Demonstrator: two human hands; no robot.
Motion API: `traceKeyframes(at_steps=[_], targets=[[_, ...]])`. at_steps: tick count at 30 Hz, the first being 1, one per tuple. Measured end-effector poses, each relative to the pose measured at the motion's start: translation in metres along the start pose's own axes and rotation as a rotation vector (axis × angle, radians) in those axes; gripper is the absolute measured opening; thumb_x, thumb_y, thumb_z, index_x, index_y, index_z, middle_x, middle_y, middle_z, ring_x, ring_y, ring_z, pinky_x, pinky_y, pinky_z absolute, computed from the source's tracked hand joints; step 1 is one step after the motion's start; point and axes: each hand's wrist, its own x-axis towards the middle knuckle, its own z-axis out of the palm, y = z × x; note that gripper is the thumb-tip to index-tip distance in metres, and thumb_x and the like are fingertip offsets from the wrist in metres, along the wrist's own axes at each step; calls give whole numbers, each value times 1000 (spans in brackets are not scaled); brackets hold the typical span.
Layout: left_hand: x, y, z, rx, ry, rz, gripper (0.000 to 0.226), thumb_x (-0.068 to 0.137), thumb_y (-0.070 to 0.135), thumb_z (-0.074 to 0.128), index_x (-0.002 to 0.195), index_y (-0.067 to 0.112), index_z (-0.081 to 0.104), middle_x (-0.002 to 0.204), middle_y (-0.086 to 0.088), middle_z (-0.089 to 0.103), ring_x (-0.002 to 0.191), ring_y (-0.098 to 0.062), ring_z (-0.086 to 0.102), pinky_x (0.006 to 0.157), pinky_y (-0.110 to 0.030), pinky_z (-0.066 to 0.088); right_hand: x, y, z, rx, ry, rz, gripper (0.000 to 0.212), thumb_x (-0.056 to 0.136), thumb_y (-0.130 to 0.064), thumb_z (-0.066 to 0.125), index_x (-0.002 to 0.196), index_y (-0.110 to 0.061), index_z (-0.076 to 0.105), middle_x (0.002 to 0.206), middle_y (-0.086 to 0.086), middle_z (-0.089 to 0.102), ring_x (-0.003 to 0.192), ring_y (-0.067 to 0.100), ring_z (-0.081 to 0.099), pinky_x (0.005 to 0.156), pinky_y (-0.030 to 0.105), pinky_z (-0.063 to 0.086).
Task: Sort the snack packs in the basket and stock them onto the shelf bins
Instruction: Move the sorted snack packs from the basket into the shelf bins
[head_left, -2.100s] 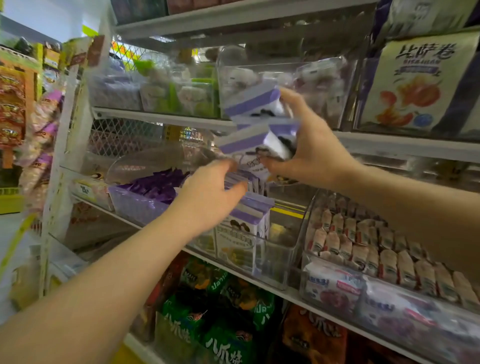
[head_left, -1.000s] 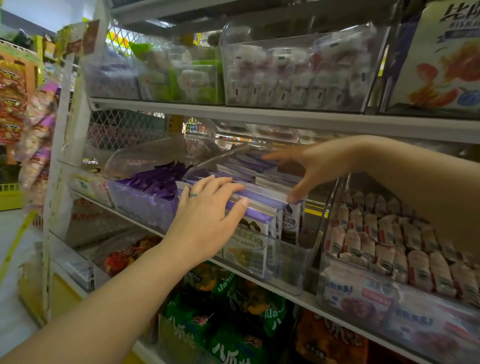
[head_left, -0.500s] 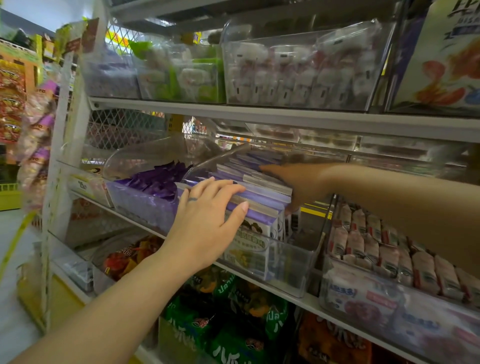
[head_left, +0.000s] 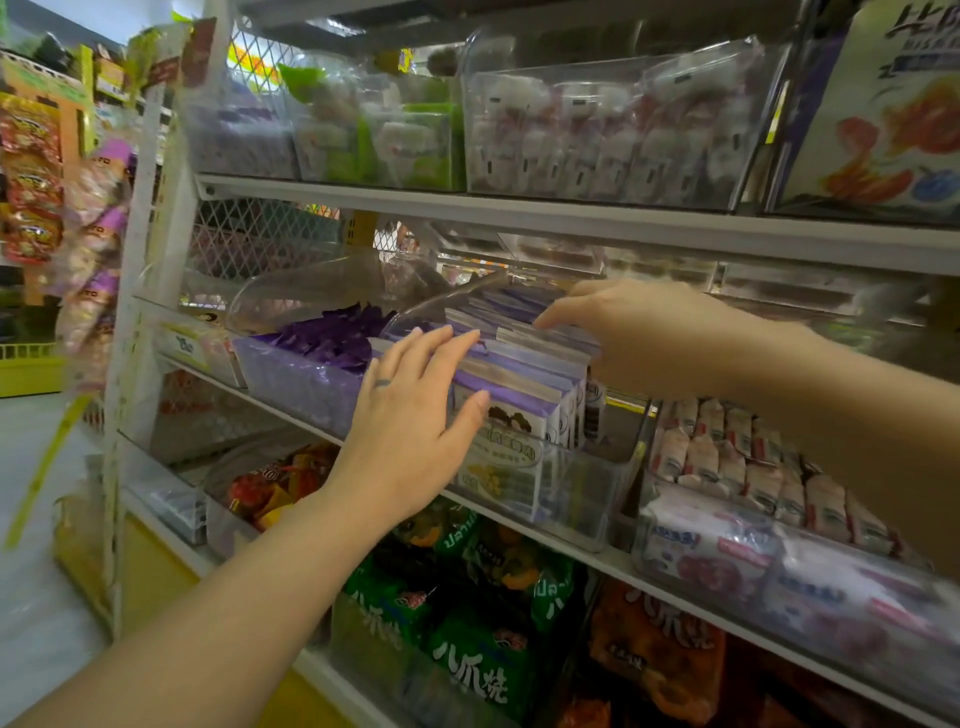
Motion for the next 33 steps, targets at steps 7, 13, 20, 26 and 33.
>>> traceKeyframes(at_steps=[7,13,20,26,33], targets=[[-94,-24,-11,-54,232,-78,35,94,31,49,127,23,55,126,4,53,120,-15,45,103,-45,40,-51,-118,25,271,123,-242,37,90,-32,56,127,-35,52,120,-12,60,104,13,60,77,37,55],[-231,-86,0,-127,131,-423,23,87,19,53,106,20,67,101,2,66,93,-21,62,84,-43,51,-67,-246,118,450,-115,-376,35,89,-39,55,124,-33,52,116,-8,63,107,19,59,77,36,52],[-368,-168,21,-64,-104,-847,22,91,15,59,111,21,67,104,1,70,79,-12,60,74,-29,49,-68,-374,246,554,-558,-563,39,89,-35,59,127,-26,54,120,0,64,114,25,57,84,31,46],[-449,-223,55,-130,-294,-1190,26,96,24,51,121,25,57,114,1,64,78,-8,57,59,-24,41,-62,-426,345,484,-842,-567,47,90,-27,60,136,-22,49,128,10,58,117,30,54,85,32,44],[-482,-271,100,-187,-833,-1252,56,91,29,61,142,22,38,135,-10,51,111,-25,56,92,-38,49,-48,-472,424,476,-823,-623,55,89,-22,58,141,-27,41,149,12,33,131,33,39,102,38,38]])
